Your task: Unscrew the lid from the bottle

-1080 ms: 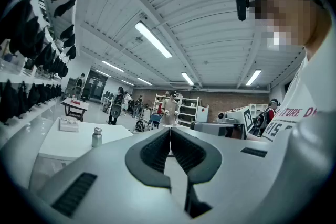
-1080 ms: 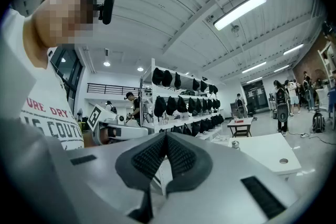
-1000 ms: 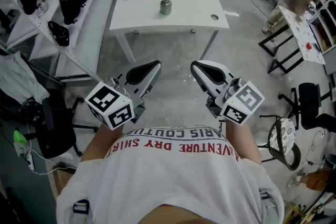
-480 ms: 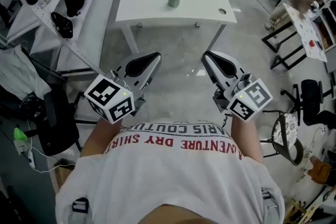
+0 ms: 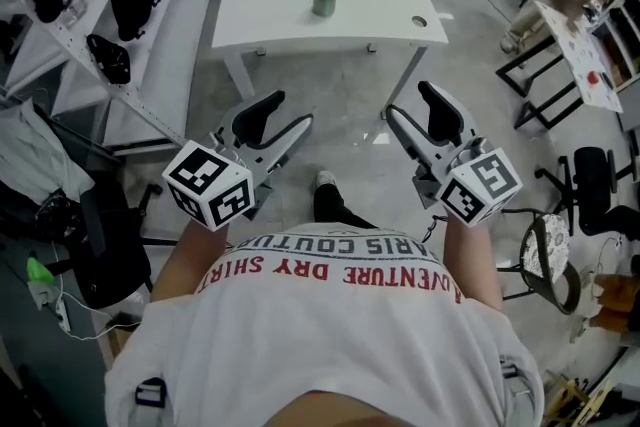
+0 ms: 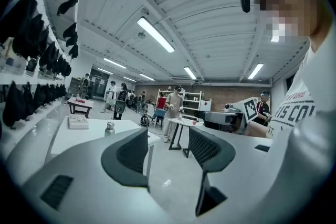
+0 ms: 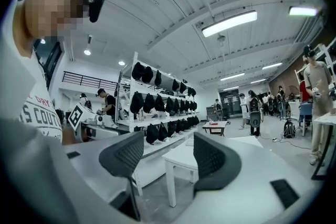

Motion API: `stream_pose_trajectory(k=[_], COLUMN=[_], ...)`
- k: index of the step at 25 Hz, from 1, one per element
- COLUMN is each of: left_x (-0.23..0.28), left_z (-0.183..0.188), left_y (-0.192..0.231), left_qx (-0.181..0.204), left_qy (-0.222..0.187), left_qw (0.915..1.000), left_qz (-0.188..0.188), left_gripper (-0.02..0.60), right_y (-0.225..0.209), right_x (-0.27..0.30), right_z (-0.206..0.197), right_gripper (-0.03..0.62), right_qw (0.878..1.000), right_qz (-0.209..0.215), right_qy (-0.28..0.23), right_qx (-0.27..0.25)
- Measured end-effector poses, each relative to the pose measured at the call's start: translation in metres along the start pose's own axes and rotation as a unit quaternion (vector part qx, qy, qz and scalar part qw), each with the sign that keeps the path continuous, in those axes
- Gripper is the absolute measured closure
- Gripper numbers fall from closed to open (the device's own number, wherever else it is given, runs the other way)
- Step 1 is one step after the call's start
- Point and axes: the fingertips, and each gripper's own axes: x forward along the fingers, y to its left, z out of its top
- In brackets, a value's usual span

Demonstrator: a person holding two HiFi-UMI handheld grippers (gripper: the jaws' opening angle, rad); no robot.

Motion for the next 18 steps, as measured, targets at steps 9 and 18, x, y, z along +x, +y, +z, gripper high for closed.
stream_pose_trajectory(k=[9,18], left_x=[0.072,0.17], left_z=[-0.004,-0.002], left_y=[0.066,0.152], left_qx=[0.0,-0.01], left_qy=[0.028,0.065], left_qw=[0.9995,0.9977], left_qz=[0.011,0.016], left_gripper=[0.272,0.247], right_y=[-0.084,-0.181], right_x=[0.06,0.152], right_z=[-0.016,-0.03], right_gripper=[0.289,0.284], right_qw=[1.0,0.998], right_qz=[-0.007,0.009], right_qy=[0.003,0.023], right_qx=[0.025,0.057])
